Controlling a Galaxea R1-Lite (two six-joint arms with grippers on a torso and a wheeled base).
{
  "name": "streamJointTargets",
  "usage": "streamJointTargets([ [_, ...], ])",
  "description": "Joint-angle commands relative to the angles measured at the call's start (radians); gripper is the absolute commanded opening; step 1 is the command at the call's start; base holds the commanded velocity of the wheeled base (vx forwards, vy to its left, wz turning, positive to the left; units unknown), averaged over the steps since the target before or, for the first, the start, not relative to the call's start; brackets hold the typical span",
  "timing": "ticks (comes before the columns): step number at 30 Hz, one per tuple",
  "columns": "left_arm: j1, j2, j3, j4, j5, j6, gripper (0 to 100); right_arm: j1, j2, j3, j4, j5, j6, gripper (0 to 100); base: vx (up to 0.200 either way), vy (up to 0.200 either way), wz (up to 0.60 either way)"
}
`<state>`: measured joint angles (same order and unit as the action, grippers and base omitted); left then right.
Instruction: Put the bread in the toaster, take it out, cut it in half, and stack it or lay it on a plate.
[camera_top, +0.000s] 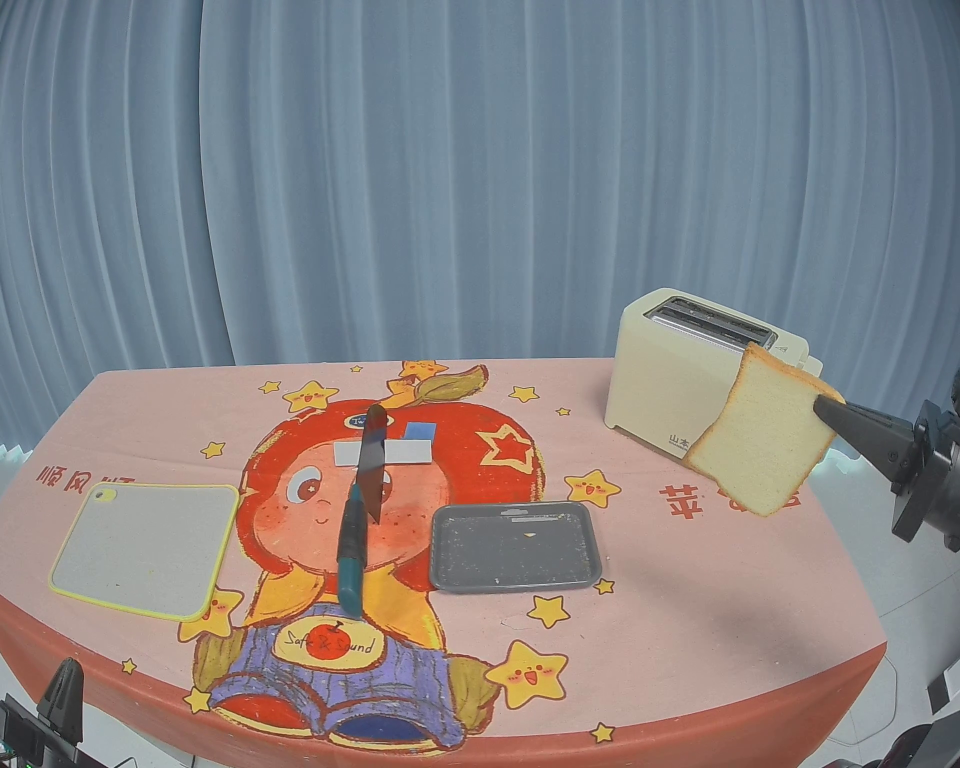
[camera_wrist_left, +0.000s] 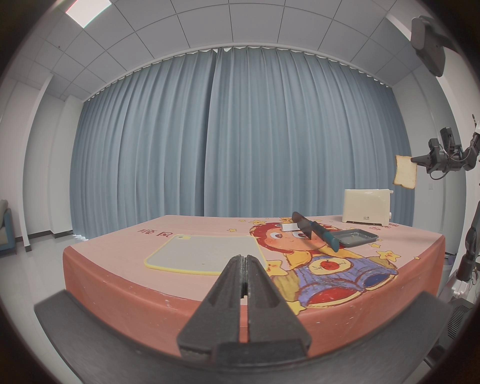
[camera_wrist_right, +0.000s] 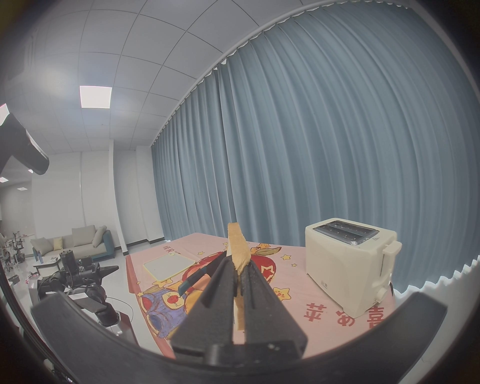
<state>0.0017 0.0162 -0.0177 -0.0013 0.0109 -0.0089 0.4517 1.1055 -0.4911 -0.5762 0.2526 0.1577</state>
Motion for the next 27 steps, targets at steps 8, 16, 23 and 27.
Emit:
streamJointTargets([
  [8,0.000,-0.016,0.018,0.000,0.001,0.000,0,0.004,0.004,0.003,-0.001,0.001,0.000,0,0.000,0.200,0.00],
  [16,0.000,-0.016,0.018,0.000,0.001,0.000,0,0.021,0.005,0.008,-0.001,0.001,0.002,0,0.000,0.200,0.00],
  [23,0.000,-0.016,0.018,0.000,0.001,0.000,0,0.024,0.004,0.009,-0.001,-0.001,0.002,0,0.000,0.200,0.00],
  [27,0.000,-0.016,0.018,0.000,0.000,0.000,0,0.024,0.002,0.009,-0.001,0.001,0.000,0,0.000,0.200,0.00],
])
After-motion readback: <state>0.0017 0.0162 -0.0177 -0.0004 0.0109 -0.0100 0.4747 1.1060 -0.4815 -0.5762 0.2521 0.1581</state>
